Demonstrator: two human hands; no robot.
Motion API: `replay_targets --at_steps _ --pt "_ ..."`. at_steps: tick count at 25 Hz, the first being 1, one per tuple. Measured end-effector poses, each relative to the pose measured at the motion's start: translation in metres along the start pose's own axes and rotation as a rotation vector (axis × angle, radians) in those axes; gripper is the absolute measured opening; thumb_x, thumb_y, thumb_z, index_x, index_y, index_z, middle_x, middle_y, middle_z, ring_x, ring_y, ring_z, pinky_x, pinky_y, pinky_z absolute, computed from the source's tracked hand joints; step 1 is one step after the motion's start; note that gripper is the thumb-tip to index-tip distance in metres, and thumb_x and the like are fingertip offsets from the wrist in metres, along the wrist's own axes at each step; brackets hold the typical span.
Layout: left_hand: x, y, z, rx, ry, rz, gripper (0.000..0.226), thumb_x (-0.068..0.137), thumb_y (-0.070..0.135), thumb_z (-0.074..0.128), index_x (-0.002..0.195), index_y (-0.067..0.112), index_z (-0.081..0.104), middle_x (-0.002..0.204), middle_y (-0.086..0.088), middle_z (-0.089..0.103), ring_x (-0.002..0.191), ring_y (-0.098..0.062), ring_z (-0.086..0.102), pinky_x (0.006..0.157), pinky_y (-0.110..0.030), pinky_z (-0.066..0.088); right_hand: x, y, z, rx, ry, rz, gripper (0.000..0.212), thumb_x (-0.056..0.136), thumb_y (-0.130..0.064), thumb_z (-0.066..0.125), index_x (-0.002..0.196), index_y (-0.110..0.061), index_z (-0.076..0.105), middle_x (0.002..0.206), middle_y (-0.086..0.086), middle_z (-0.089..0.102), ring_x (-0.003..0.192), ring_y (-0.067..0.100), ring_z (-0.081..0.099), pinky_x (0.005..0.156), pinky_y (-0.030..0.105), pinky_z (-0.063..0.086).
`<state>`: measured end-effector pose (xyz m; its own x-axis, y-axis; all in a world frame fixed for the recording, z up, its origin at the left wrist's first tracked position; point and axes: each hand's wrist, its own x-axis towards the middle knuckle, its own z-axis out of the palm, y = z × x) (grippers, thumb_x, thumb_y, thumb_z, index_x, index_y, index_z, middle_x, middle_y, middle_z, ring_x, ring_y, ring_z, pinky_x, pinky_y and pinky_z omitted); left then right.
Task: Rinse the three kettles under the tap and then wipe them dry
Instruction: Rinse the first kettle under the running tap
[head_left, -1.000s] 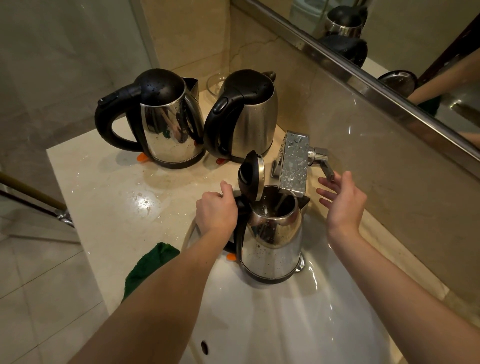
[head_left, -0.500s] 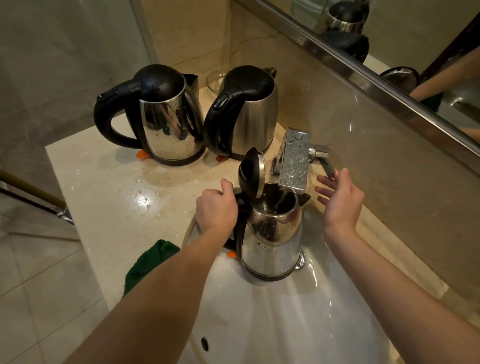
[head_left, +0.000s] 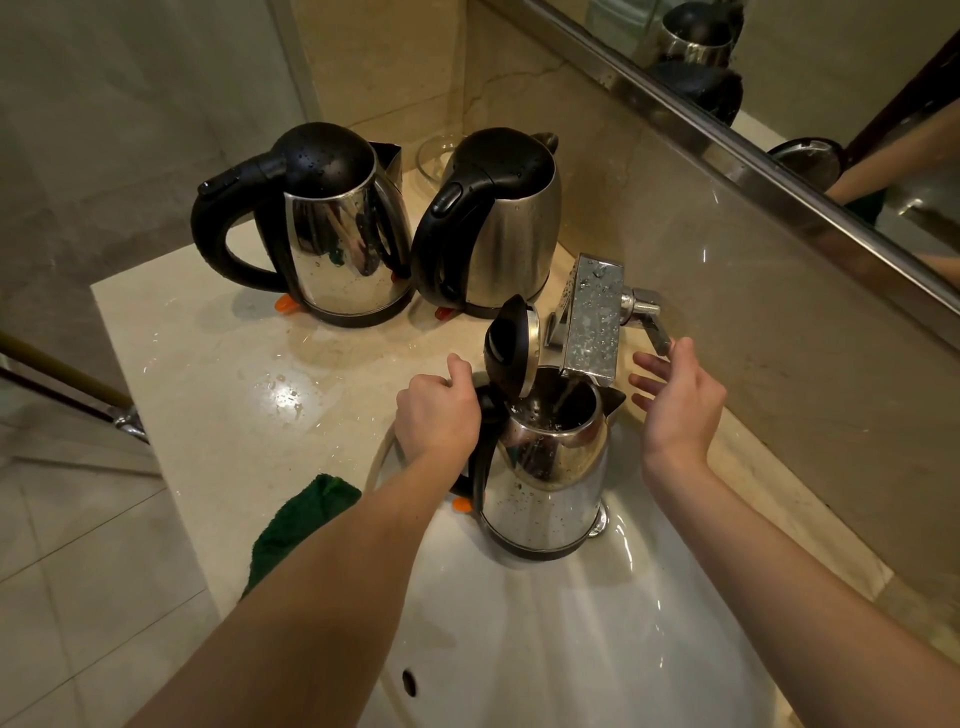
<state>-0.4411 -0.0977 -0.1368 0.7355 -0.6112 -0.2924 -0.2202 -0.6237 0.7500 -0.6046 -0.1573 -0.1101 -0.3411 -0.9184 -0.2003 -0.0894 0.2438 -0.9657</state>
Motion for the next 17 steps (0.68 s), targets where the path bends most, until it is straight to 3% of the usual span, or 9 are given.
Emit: replay_targets --at_steps 4,7,10,12,14,17 --pt "0.001 -0.001 0.001 -0.015 0.012 0.003 0.06 0.102 0.042 0.037 0.051 0.012 0.042 0.052 -0.003 0.042 0.049 -0.016 0.041 0.052 -0.03 0.033 -0.007 -0.001 0.006 -0.004 0.019 0.001 0.035 0.101 -0.043 0.041 0.078 -0.029 0.063 0.096 0.001 0.072 0.097 0.027 0.067 0.091 0.047 0.051" --pt "0.002 -0.001 0.0 -0.021 0.006 -0.006 0.06 0.102 0.041 0.037 0.051 0.011 0.043 0.052 -0.004 0.042 0.049 -0.016 0.04 0.051 -0.03 0.032 -0.011 -0.001 0.009 0.011 0.034 -0.008 0.037 0.1 -0.045 0.042 0.076 -0.028 0.065 0.094 -0.001 0.073 0.096 0.024 0.067 0.09 0.044 0.051" --pt "0.002 -0.002 -0.001 -0.015 0.011 -0.01 0.061 0.102 0.042 0.036 0.051 0.011 0.043 0.053 -0.004 0.044 0.05 -0.017 0.042 0.053 -0.031 0.035 -0.007 0.005 0.006 0.037 0.036 0.024 0.03 0.099 -0.045 0.043 0.086 -0.032 0.066 0.098 0.001 0.071 0.094 0.018 0.066 0.084 0.037 0.05" --pt "0.001 -0.002 -0.001 -0.008 -0.001 -0.014 0.061 0.102 0.042 0.036 0.051 0.011 0.044 0.054 -0.005 0.045 0.051 -0.017 0.042 0.053 -0.031 0.034 -0.005 0.017 0.002 0.058 0.051 0.094 0.027 0.1 -0.043 0.042 0.093 -0.032 0.066 0.095 0.003 0.07 0.085 0.016 0.062 0.082 0.034 0.048" --pt "0.0 -0.002 -0.001 0.002 -0.008 0.0 0.06 0.102 0.042 0.036 0.051 0.011 0.044 0.054 -0.004 0.045 0.051 -0.016 0.042 0.051 -0.03 0.032 -0.006 0.029 0.002 0.094 0.057 0.209 0.037 0.1 -0.041 0.039 0.096 -0.019 0.068 0.086 0.003 0.067 0.076 0.014 0.057 0.08 0.033 0.046" --pt "0.0 -0.002 -0.001 -0.003 -0.012 0.013 0.06 0.103 0.041 0.037 0.05 0.012 0.043 0.053 -0.004 0.044 0.049 -0.015 0.041 0.05 -0.029 0.031 -0.012 0.04 0.004 0.121 0.032 0.349 0.047 0.102 -0.041 0.035 0.089 -0.01 0.068 0.076 0.001 0.065 0.072 0.014 0.056 0.072 0.027 0.044"
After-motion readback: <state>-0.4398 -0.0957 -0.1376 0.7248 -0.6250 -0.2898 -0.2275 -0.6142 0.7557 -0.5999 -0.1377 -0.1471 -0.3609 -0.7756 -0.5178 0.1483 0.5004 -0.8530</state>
